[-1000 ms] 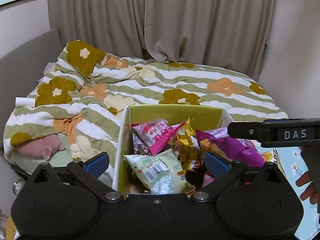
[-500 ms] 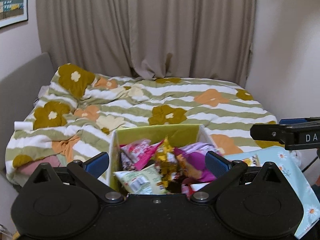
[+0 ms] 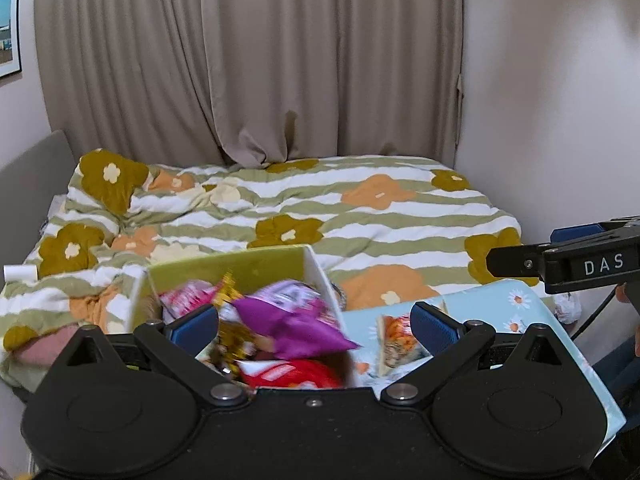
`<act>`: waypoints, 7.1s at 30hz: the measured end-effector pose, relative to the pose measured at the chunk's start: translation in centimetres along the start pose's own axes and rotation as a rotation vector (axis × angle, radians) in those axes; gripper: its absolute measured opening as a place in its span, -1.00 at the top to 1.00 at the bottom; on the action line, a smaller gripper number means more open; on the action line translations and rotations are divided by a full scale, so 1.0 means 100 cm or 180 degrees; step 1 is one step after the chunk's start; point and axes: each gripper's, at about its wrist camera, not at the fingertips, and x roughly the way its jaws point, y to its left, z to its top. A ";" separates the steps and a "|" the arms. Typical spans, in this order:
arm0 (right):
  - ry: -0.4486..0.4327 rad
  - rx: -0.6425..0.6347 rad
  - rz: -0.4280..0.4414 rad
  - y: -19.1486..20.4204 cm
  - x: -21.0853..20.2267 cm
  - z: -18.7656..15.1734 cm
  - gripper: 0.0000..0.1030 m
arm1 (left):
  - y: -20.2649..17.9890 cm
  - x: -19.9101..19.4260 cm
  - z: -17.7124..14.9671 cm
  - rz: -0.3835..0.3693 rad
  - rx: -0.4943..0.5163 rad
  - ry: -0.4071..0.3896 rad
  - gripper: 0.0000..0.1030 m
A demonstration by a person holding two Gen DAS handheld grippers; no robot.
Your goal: Organize snacks
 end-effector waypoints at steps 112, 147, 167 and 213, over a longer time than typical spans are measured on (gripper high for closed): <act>0.1152 -0.1217 0.1123 -0.101 0.193 -0.043 -0.51 | -0.148 0.178 -0.093 0.1136 0.0143 0.1118 -0.20; 0.0115 -0.0349 0.0871 0.134 0.065 0.026 -0.51 | 0.108 0.069 0.019 0.0956 0.0300 0.0299 -0.23; 0.0176 -0.0033 0.0425 0.150 0.067 0.013 -0.52 | 0.152 0.050 -0.024 0.0470 0.0294 0.0322 -1.00; -0.0406 -0.0088 0.0147 0.136 -0.062 -0.026 -1.00 | 0.103 -0.095 -0.041 0.0694 -0.0102 -0.0242 -1.00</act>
